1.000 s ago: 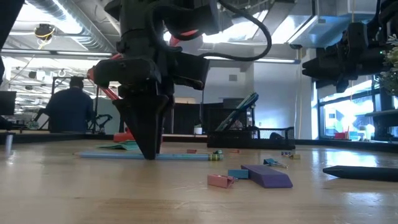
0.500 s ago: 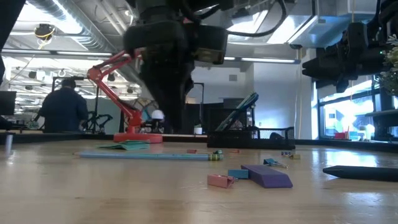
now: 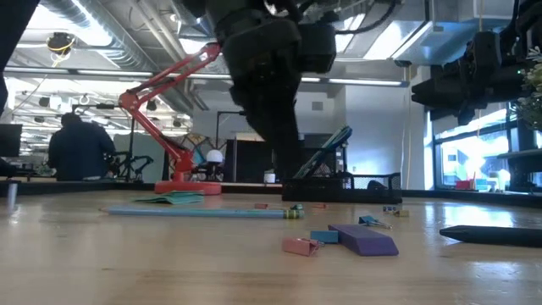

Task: Pick and place office supplies into organizer
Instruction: Put the blue pencil into the black desk organizer

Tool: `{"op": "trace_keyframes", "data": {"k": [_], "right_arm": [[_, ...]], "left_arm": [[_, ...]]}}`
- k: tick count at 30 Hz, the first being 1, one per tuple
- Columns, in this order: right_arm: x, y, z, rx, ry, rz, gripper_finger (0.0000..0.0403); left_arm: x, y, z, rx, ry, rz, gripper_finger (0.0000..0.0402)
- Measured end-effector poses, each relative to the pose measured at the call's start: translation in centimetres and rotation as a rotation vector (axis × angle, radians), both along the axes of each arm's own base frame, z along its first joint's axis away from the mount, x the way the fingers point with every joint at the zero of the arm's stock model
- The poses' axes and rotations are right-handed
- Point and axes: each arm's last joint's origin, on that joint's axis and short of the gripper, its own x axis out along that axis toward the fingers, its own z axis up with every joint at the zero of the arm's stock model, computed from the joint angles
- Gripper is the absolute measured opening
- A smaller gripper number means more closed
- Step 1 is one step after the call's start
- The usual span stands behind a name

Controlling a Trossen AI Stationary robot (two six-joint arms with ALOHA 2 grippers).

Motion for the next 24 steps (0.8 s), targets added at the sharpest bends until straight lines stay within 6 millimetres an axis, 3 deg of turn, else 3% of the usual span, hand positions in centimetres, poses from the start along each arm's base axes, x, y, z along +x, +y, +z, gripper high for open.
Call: {"op": "trace_keyframes", "data": {"k": [9, 24], "right_arm": [[0.0, 0.0, 0.0, -0.001, 0.0, 0.0, 0.0126], [0.0, 0.0, 0.0, -0.001, 0.0, -0.001, 0.0126]], "left_arm": [[1.8, -0.3, -0.9, 0.043, 0.113, 0.01, 0.0092], [2.1, -1.6, -2.2, 0.0, 0.17, 0.026, 0.0104]]}}
